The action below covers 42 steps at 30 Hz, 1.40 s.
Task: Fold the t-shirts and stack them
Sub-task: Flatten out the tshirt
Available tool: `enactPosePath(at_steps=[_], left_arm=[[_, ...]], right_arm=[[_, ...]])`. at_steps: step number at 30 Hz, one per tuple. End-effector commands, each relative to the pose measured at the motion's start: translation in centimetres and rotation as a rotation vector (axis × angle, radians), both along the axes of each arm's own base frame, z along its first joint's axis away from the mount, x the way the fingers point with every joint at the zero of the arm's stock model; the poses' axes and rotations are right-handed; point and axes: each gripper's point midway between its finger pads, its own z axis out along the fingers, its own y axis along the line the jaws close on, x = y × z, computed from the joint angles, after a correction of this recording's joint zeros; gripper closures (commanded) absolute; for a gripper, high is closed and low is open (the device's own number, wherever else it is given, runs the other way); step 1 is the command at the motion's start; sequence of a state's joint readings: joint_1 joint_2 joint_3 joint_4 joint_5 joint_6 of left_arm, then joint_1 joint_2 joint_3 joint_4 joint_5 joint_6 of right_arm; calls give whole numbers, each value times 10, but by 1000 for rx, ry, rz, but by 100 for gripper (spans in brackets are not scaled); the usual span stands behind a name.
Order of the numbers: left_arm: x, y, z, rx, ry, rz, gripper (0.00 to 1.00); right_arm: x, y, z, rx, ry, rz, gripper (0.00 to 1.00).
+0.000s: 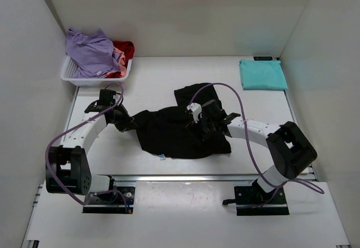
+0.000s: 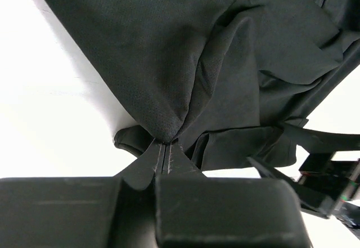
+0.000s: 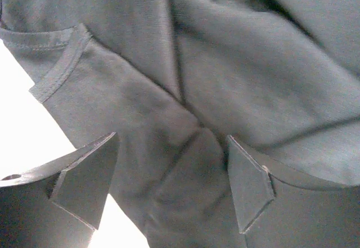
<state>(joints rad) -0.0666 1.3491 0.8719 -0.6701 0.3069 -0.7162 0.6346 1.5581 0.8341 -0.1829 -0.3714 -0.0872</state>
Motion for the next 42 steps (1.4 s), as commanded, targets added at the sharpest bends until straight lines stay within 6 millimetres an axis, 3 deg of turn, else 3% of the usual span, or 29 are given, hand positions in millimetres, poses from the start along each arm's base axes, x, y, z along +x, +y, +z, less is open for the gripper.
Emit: enactPosePath(at_steps=[1, 2, 4, 9, 11, 13, 14, 15, 16, 17, 18, 20, 22, 23, 25, 27, 28, 31, 32, 35, 36, 39, 42], left_arm=[[0, -4, 15, -32, -59, -13, 100], [1, -3, 16, -35, -59, -4, 100], [3, -4, 19, -40, -75, -5, 100], [8, -3, 34, -48, -108, 9, 100], [25, -3, 60, -62, -174, 22, 100], [53, 4, 94, -82, -254, 66, 100], [70, 5, 126, -94, -335, 72, 100], [83, 5, 138, -120, -355, 87, 100], [109, 13, 178, -150, -462, 118, 100], [124, 17, 219, -167, -568, 117, 100], [138, 20, 236, -201, -609, 133, 100], [156, 26, 312, -232, -804, 128, 100], [172, 34, 343, -244, -871, 142, 100], [169, 37, 374, -247, -939, 137, 100], [171, 42, 391, -291, -956, 137, 100], [161, 46, 414, -306, -1019, 161, 100], [151, 52, 434, -308, -1082, 194, 100], [140, 64, 454, -307, -1148, 251, 100], [134, 67, 469, -294, -1190, 269, 100], [135, 75, 490, -247, -1241, 316, 100], [129, 75, 512, -241, -1292, 320, 100], [147, 75, 536, -259, -1345, 326, 100], [152, 64, 561, -328, -1416, 303, 100]], right_arm=[[-2, 16, 7, -5, 15, 54, 54], [-1, 15, 7, -6, 17, 51, 65], [1, 15, 13, -21, 27, 17, 100], [21, 16, 70, 72, -47, -61, 100], [25, 9, 101, 101, -86, -97, 100], [32, 9, 142, 155, -170, -108, 100], [32, 7, 161, 185, -214, -114, 100], [35, 4, 178, 203, -253, -125, 100], [37, 0, 202, 231, -311, -142, 100], [37, -6, 219, 250, -357, -161, 100], [40, -9, 238, 275, -394, -179, 100], [42, -21, 277, 314, -484, -220, 100], [38, -30, 306, 344, -562, -230, 100], [35, -35, 320, 365, -600, -237, 100], [30, -40, 340, 394, -644, -239, 100], [17, -43, 356, 428, -665, -217, 100], [7, -41, 368, 462, -679, -194, 100], [-14, -37, 385, 517, -677, -146, 100], [-26, -32, 395, 558, -683, -92, 100], [-48, -23, 413, 643, -649, -28, 100], [-52, -21, 416, 653, -647, -12, 100], [-57, -18, 430, 677, -678, 36, 99], [-51, -15, 439, 695, -689, 48, 100]])
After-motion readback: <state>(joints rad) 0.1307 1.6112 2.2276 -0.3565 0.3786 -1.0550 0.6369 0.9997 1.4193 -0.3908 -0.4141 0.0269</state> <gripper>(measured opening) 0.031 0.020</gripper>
